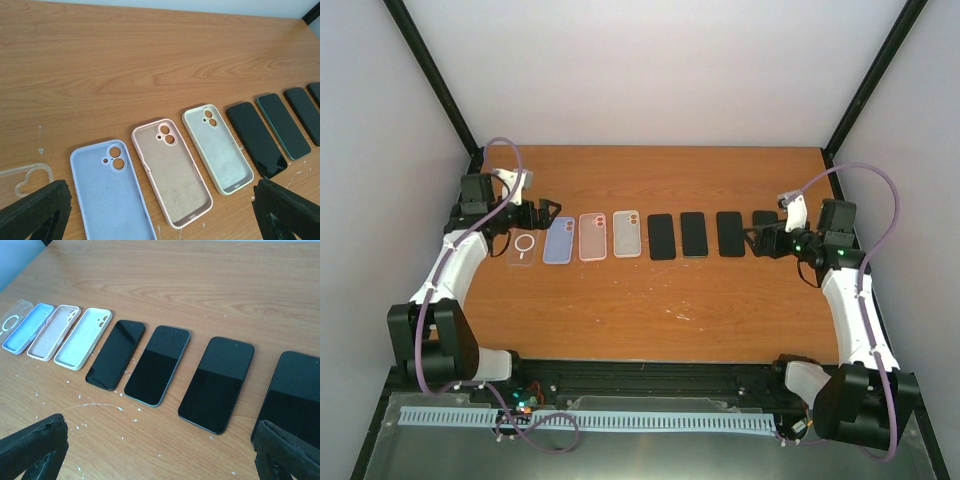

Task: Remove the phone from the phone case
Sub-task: Reset both arms

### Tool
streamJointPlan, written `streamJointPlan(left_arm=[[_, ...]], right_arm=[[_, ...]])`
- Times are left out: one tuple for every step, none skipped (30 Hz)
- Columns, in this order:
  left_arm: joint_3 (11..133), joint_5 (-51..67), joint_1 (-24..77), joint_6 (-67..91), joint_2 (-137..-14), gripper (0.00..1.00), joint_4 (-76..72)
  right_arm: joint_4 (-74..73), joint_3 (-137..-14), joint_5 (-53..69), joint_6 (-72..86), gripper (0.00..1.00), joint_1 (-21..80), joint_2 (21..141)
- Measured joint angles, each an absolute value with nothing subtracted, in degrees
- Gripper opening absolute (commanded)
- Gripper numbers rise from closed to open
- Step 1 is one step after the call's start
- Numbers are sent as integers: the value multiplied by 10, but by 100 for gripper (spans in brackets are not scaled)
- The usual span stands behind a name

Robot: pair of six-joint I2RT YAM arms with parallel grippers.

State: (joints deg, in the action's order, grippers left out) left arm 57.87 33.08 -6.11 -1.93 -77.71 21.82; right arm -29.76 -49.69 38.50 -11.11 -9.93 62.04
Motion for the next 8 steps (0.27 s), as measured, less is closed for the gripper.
streamJointPlan(left_arm=[[574, 329, -61, -19, -777, 100, 215], [571, 328, -61, -19, -777, 100, 213], [569, 327, -61, -19, -777, 100, 211], [568, 326, -61, -19, -778, 100, 209], [568, 326, -61, -18, -778, 100, 207], [568, 326, -61, -18, -779, 100, 204], [568, 326, -61, -17, -780, 100, 202], [568, 326, -61, -16, -781, 100, 199]], right_arm=[[-294, -489, 383, -111, 100, -99, 620], [-292, -484, 382, -111, 100, -99, 620], [-289, -481, 382, -111, 100, -99, 620], [-285, -480, 382, -111, 100, -99, 620], [-282, -479, 382, -111, 100, -99, 620], [-278, -479, 382, -111, 100, -99, 620], [-273, -479, 382, -111, 100, -99, 620], [-270, -479, 382, -111, 100, -99, 620]])
